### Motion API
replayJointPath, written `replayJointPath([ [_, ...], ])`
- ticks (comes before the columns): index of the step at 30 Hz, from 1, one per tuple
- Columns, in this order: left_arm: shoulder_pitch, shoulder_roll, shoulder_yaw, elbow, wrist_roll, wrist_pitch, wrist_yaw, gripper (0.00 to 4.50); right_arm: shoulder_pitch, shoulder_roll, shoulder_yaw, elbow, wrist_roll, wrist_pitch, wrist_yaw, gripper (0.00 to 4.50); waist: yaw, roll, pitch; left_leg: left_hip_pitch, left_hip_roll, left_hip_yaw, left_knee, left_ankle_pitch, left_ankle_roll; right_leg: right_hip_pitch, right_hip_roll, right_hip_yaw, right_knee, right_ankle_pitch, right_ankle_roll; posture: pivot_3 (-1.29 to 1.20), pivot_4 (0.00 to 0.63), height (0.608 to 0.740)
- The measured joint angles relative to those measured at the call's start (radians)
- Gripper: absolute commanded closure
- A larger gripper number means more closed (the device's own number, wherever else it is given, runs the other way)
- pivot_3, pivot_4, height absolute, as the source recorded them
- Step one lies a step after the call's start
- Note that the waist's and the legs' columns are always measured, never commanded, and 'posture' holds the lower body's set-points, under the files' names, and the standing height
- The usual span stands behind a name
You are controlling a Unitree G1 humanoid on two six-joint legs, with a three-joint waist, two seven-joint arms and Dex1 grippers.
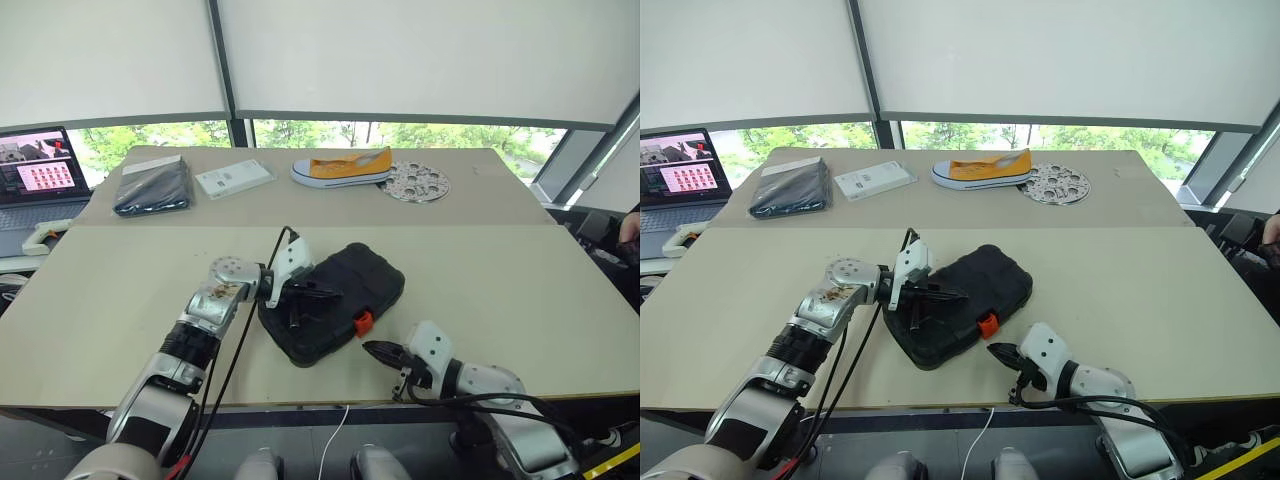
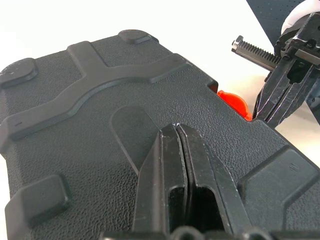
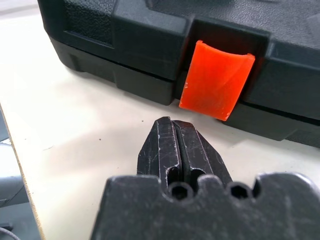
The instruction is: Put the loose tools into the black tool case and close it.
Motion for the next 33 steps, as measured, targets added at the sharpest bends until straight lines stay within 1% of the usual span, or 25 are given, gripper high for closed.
replayJointPath([
  [2, 0.000, 0.000, 0.000, 0.000, 0.000, 0.000, 0.000, 4.42, -0.025, 0.004, -0.001, 0.002, -0.001, 0.000, -0.005, 4.50, 0.000, 0.000, 0.000, 0.000, 0.000, 0.000, 0.000, 0.000, 0.000, -0.001, 0.000, 0.000, 0.000, 0.000, 0.000, 0.00, 0.150, 0.740],
  [13, -0.002, 0.011, 0.001, 0.001, 0.001, 0.000, 0.003, 4.42, -0.058, 0.025, 0.000, 0.063, -0.002, -0.004, -0.007, 4.50, -0.007, -0.001, 0.000, 0.001, 0.002, -0.001, -0.001, 0.000, -0.001, -0.002, 0.000, 0.000, -0.001, 0.000, 0.000, 0.00, 0.150, 0.740],
  [16, -0.001, 0.012, 0.001, 0.001, 0.001, 0.000, 0.003, 4.42, -0.063, 0.036, 0.004, 0.081, -0.009, -0.004, -0.009, 4.50, -0.007, -0.001, 0.001, 0.001, 0.002, -0.001, -0.001, 0.000, -0.001, -0.005, 0.000, 0.000, -0.001, 0.000, 0.000, 0.00, 0.150, 0.740],
  [24, 0.003, 0.017, 0.001, -0.005, 0.001, 0.001, -0.004, 4.42, -0.089, 0.062, 0.018, 0.115, -0.019, -0.002, -0.016, 4.50, -0.006, 0.000, 0.002, -0.005, 0.000, 0.000, -0.001, 0.000, -0.001, -0.012, 0.000, 0.000, 0.000, 0.000, 0.000, 0.00, 0.150, 0.740],
  [27, 0.006, 0.019, 0.001, -0.013, 0.001, 0.001, -0.002, 4.42, -0.092, 0.049, 0.019, 0.100, -0.016, 0.028, -0.014, 4.50, -0.006, 0.000, 0.002, -0.006, 0.000, 0.000, -0.001, 0.000, 0.000, -0.013, 0.000, 0.000, 0.000, 0.000, 0.000, 0.00, 0.150, 0.740],
  [33, 0.012, 0.016, -0.001, -0.028, 0.001, 0.001, -0.006, 4.42, -0.059, -0.013, 0.002, 0.003, 0.005, 0.077, 0.010, 4.50, -0.002, 0.001, 0.001, -0.007, 0.000, 0.000, -0.001, 0.002, 0.003, -0.013, 0.000, 0.000, -0.001, 0.000, 0.000, 0.00, 0.150, 0.740],
])
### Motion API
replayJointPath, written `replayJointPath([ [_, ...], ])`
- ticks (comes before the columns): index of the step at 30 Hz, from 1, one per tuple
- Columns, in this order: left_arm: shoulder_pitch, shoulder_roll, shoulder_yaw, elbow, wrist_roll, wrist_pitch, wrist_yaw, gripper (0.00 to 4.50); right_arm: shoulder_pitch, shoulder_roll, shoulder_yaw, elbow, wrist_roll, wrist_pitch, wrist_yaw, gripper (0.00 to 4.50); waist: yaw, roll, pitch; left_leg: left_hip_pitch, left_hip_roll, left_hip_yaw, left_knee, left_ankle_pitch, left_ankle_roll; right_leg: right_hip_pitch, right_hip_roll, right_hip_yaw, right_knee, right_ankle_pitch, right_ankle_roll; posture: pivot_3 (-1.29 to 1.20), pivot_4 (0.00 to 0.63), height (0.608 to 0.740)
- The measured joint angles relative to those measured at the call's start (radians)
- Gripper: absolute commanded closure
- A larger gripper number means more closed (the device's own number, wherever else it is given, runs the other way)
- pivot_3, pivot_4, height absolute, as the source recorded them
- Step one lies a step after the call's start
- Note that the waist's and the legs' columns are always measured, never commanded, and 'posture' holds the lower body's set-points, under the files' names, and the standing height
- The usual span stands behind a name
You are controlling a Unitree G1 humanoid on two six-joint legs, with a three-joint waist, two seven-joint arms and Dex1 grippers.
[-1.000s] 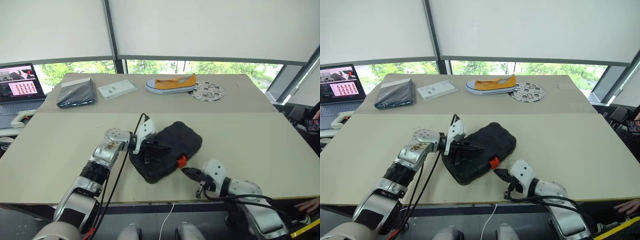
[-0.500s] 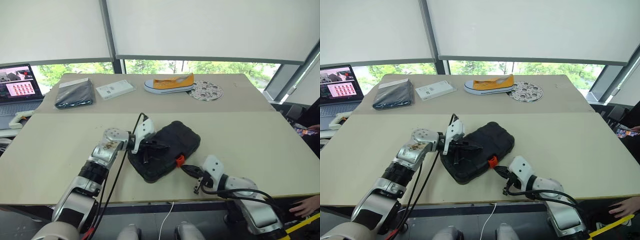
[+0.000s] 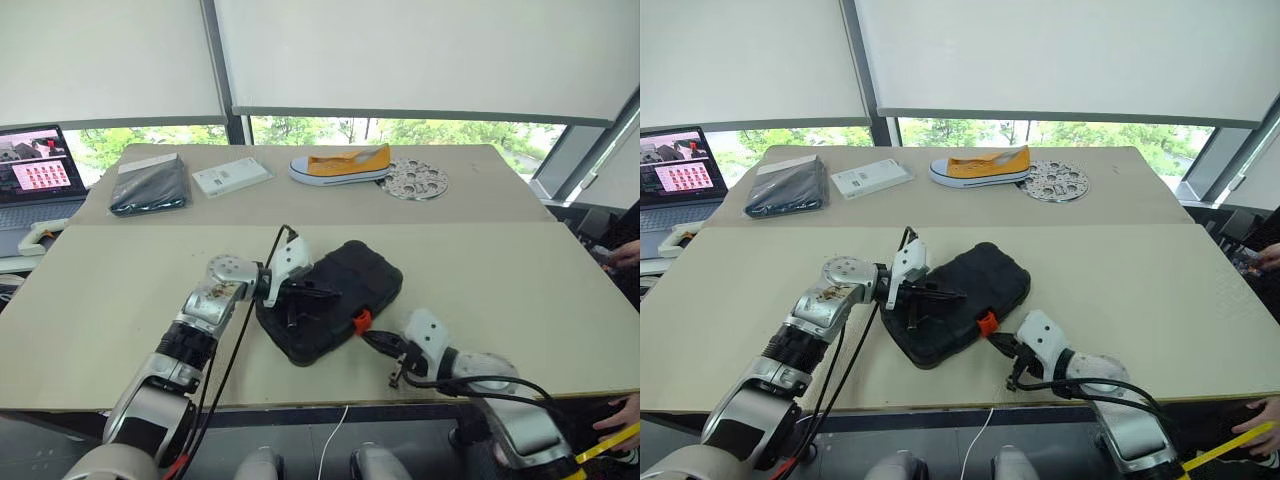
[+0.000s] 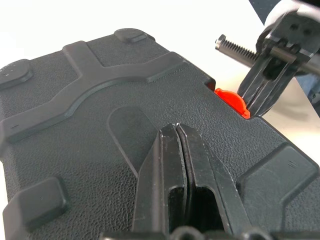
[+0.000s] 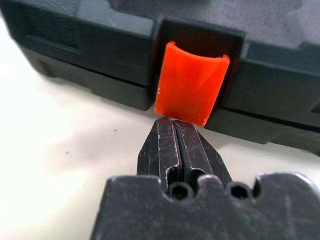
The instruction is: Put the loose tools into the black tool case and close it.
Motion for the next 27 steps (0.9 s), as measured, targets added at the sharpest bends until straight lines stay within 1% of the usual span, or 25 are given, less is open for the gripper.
replayJointPath([
  [4, 0.000, 0.000, 0.000, 0.000, 0.000, 0.000, 0.001, 4.42, 0.007, -0.009, -0.001, -0.015, 0.025, 0.022, 0.006, 4.50, 0.000, 0.000, 0.000, 0.000, 0.000, 0.000, 0.000, 0.000, 0.000, 0.000, 0.000, 0.000, 0.000, 0.000, 0.000, 0.00, 0.150, 0.740],
  [18, 0.005, 0.005, 0.000, -0.008, 0.000, 0.002, 0.006, 4.42, -0.019, -0.001, -0.006, -0.007, 0.027, 0.022, -0.002, 4.50, -0.003, 0.000, 0.000, 0.000, 0.001, 0.000, -0.001, 0.000, -0.001, -0.001, 0.000, 0.000, -0.001, 0.000, 0.000, 0.00, 0.150, 0.740],
  [27, 0.006, 0.019, 0.000, -0.008, 0.002, 0.005, 0.012, 4.42, -0.053, 0.039, -0.004, 0.048, 0.027, 0.020, 0.000, 4.50, -0.014, -0.002, 0.001, 0.002, 0.002, -0.001, -0.001, -0.002, -0.003, -0.001, 0.001, 0.000, -0.001, 0.000, 0.000, 0.00, 0.150, 0.740],
])
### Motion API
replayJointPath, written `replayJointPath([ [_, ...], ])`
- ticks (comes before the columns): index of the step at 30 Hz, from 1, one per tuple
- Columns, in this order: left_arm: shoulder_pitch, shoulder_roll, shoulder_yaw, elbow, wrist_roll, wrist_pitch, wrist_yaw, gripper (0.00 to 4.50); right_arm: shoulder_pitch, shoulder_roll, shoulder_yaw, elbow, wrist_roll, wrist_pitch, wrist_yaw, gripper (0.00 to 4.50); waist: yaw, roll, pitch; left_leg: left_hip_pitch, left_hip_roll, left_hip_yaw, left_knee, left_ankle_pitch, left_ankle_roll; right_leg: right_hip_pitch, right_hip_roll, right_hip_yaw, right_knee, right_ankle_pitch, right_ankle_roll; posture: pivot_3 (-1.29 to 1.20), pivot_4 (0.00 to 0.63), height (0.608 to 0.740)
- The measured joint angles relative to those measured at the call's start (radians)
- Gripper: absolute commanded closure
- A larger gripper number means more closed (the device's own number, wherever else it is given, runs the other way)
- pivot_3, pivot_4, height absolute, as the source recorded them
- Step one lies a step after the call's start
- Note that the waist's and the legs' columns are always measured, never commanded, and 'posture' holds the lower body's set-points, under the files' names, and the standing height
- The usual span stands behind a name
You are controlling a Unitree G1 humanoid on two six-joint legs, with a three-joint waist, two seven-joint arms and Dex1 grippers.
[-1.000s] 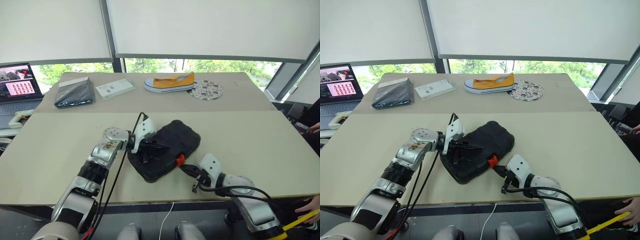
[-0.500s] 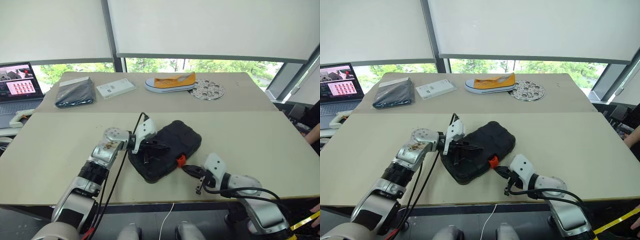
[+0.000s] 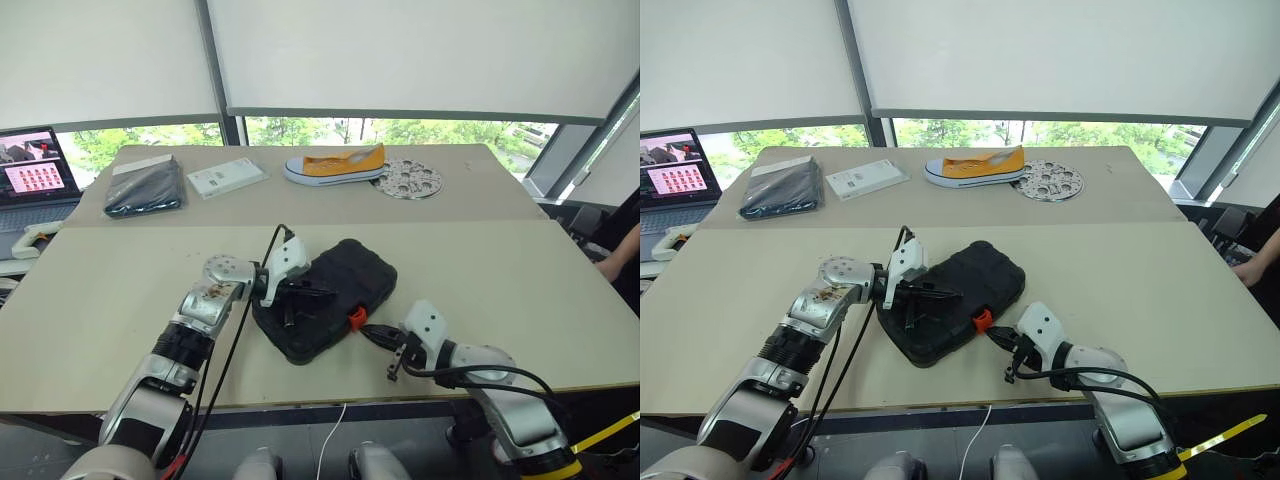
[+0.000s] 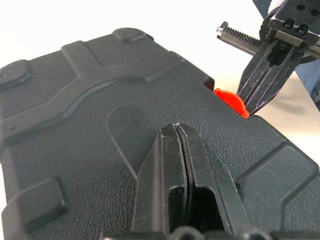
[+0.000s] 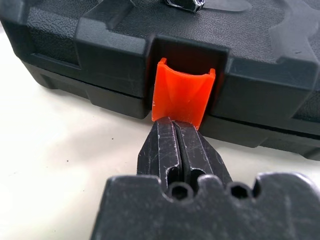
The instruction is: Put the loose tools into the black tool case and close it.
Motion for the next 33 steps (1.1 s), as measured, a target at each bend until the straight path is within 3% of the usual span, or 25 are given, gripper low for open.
replayJointPath([
  [18, 0.003, 0.010, 0.000, -0.030, 0.001, 0.021, -0.016, 4.42, -0.059, 0.074, 0.028, 0.117, -0.034, -0.002, -0.006, 4.50, -0.010, 0.001, 0.000, -0.005, -0.001, 0.000, 0.000, 0.000, 0.000, -0.001, -0.001, 0.000, 0.000, 0.000, 0.000, 0.00, 0.150, 0.740],
  [33, 0.016, 0.003, 0.000, -0.059, 0.001, 0.035, -0.014, 4.42, 0.020, -0.043, -0.005, -0.068, 0.014, 0.057, 0.036, 4.50, 0.002, 0.002, 0.000, -0.007, -0.002, 0.000, -0.002, 0.002, 0.005, -0.002, -0.002, 0.000, -0.002, 0.000, 0.000, 0.00, 0.150, 0.740],
])
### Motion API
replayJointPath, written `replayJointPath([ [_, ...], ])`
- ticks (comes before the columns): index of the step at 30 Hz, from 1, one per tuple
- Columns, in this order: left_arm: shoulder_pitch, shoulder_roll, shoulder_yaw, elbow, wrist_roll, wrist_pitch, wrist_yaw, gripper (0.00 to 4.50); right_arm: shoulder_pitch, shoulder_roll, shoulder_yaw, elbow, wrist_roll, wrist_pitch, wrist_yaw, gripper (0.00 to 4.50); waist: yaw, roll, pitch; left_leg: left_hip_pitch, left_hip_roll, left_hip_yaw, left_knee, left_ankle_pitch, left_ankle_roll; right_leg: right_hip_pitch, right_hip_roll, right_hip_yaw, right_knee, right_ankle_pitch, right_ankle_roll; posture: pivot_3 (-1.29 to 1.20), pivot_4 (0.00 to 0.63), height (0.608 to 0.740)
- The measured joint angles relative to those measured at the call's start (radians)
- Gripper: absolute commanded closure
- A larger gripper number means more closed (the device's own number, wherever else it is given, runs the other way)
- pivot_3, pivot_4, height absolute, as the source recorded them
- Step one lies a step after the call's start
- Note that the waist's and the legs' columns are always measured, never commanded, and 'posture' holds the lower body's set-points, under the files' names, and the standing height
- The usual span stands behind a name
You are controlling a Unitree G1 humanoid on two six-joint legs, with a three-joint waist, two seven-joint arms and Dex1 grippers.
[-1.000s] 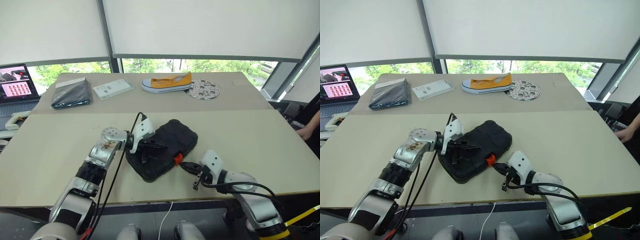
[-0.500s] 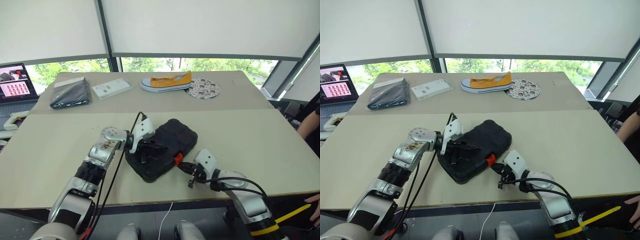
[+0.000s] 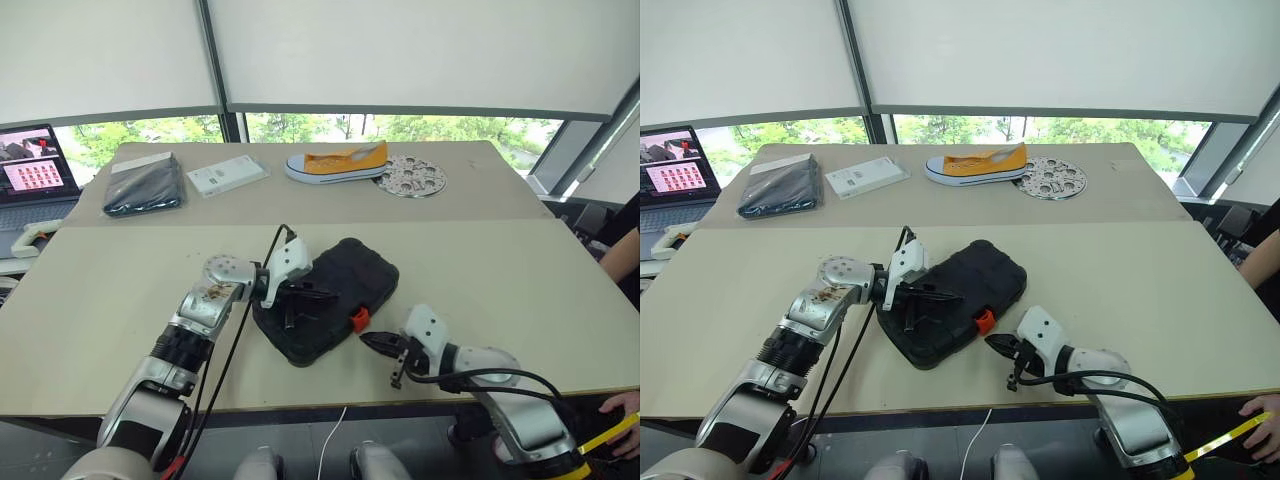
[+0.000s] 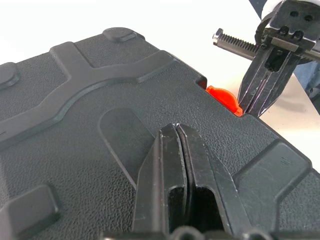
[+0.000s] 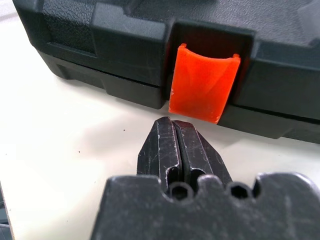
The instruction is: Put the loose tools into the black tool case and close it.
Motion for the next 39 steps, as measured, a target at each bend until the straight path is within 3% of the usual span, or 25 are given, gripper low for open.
replayJointPath([
  [28, 0.007, 0.023, 0.000, -0.033, 0.000, 0.050, 0.002, 4.42, -0.094, 0.088, 0.037, 0.155, -0.025, 0.000, -0.017, 4.50, -0.013, -0.002, 0.000, 0.006, 0.000, 0.000, -0.009, 0.002, 0.003, 0.002, 0.001, 0.002, -0.003, 0.000, 0.000, 0.00, 0.150, 0.740],
  [39, 0.007, 0.016, -0.037, -0.059, 0.016, 0.050, 0.015, 4.42, 0.003, -0.014, 0.002, -0.008, 0.016, 0.052, 0.005, 4.50, 0.004, -0.005, -0.008, 0.007, 0.000, 0.001, -0.013, 0.001, 0.004, 0.003, 0.001, 0.002, -0.011, 0.000, 0.000, 0.00, 0.150, 0.740],
])
